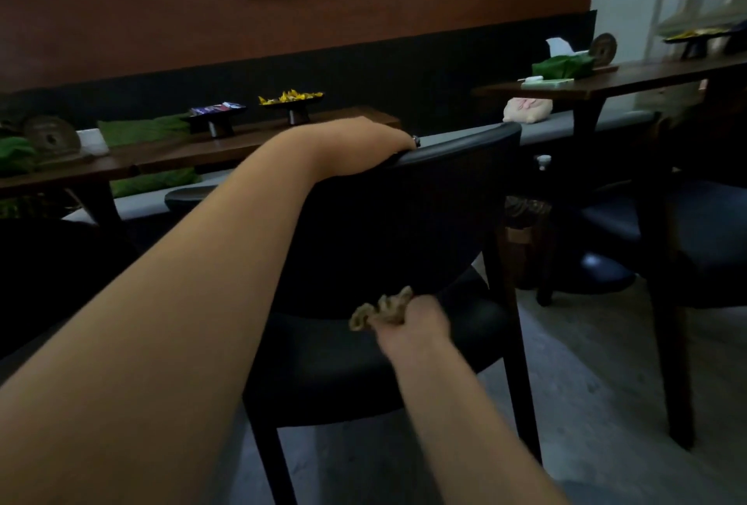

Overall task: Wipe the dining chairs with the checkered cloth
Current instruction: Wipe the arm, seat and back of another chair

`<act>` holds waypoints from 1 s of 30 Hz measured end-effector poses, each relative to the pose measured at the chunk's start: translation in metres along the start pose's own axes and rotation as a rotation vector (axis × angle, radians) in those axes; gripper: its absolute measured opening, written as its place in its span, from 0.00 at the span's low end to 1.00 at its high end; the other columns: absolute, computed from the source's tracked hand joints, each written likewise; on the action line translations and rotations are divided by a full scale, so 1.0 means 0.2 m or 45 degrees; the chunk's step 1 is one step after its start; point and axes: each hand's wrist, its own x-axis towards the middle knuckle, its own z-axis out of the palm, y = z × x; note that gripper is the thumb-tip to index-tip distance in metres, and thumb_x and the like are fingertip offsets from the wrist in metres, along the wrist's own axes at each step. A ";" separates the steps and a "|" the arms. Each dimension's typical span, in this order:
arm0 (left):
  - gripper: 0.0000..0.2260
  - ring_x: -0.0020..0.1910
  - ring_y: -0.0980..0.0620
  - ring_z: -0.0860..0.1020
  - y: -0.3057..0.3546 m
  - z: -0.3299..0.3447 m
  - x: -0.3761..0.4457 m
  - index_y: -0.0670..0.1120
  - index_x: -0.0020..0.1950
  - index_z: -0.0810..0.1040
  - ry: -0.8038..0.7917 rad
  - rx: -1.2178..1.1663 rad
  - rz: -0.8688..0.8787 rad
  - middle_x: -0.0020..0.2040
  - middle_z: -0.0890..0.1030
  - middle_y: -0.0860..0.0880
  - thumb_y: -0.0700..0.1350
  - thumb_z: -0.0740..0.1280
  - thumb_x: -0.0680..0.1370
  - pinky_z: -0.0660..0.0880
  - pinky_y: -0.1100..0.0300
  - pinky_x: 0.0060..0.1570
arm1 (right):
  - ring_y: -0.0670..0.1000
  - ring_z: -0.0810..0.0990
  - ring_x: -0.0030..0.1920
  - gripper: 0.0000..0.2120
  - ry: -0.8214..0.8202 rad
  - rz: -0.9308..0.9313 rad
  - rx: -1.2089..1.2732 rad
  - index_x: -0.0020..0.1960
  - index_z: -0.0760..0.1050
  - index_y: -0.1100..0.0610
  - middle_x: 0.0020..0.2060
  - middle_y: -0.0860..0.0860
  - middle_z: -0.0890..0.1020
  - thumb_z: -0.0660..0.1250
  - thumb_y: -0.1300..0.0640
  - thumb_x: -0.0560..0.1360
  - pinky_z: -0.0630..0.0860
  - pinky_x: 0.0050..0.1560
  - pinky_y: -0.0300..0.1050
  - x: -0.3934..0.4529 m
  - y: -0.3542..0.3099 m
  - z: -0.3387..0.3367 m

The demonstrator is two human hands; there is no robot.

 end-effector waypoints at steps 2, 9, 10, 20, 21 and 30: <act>0.14 0.40 0.61 0.70 0.01 0.00 -0.01 0.55 0.55 0.78 -0.051 0.069 0.066 0.43 0.72 0.58 0.54 0.53 0.83 0.63 0.66 0.37 | 0.50 0.64 0.28 0.21 0.055 -0.053 -0.001 0.30 0.65 0.57 0.27 0.54 0.67 0.46 0.65 0.78 0.70 0.41 0.47 0.01 -0.14 0.00; 0.09 0.42 0.63 0.68 -0.01 -0.02 0.01 0.60 0.57 0.72 -0.142 0.144 0.160 0.44 0.69 0.60 0.49 0.54 0.84 0.64 0.65 0.41 | 0.49 0.77 0.61 0.17 0.018 -1.158 -0.212 0.67 0.73 0.51 0.61 0.49 0.79 0.57 0.54 0.80 0.73 0.64 0.50 0.04 -0.36 0.05; 0.08 0.43 0.63 0.68 -0.01 -0.03 0.01 0.61 0.57 0.70 -0.166 0.120 0.163 0.45 0.69 0.61 0.49 0.55 0.84 0.64 0.64 0.41 | 0.50 0.77 0.62 0.18 0.001 -1.227 -0.247 0.67 0.74 0.52 0.61 0.50 0.79 0.57 0.56 0.79 0.72 0.66 0.52 0.05 -0.43 0.08; 0.09 0.46 0.59 0.73 -0.02 -0.04 0.05 0.59 0.57 0.73 -0.229 0.025 0.104 0.49 0.74 0.56 0.50 0.55 0.83 0.66 0.59 0.46 | 0.48 0.69 0.70 0.21 -0.116 -2.084 -0.629 0.68 0.71 0.61 0.67 0.54 0.74 0.54 0.63 0.77 0.63 0.72 0.41 -0.09 -0.51 0.23; 0.08 0.45 0.60 0.72 -0.02 -0.03 0.05 0.61 0.56 0.72 -0.207 0.063 0.112 0.49 0.73 0.56 0.49 0.55 0.83 0.66 0.58 0.46 | 0.51 0.67 0.71 0.20 -0.172 -2.285 -0.697 0.68 0.70 0.64 0.68 0.55 0.72 0.54 0.64 0.78 0.62 0.73 0.44 -0.11 -0.42 0.21; 0.12 0.47 0.56 0.73 -0.02 -0.02 0.03 0.58 0.60 0.75 -0.157 0.071 0.059 0.55 0.75 0.51 0.53 0.54 0.83 0.66 0.58 0.51 | 0.69 0.62 0.70 0.21 -0.583 -2.987 -1.467 0.68 0.61 0.69 0.67 0.64 0.64 0.58 0.71 0.76 0.57 0.71 0.68 0.07 -0.40 0.00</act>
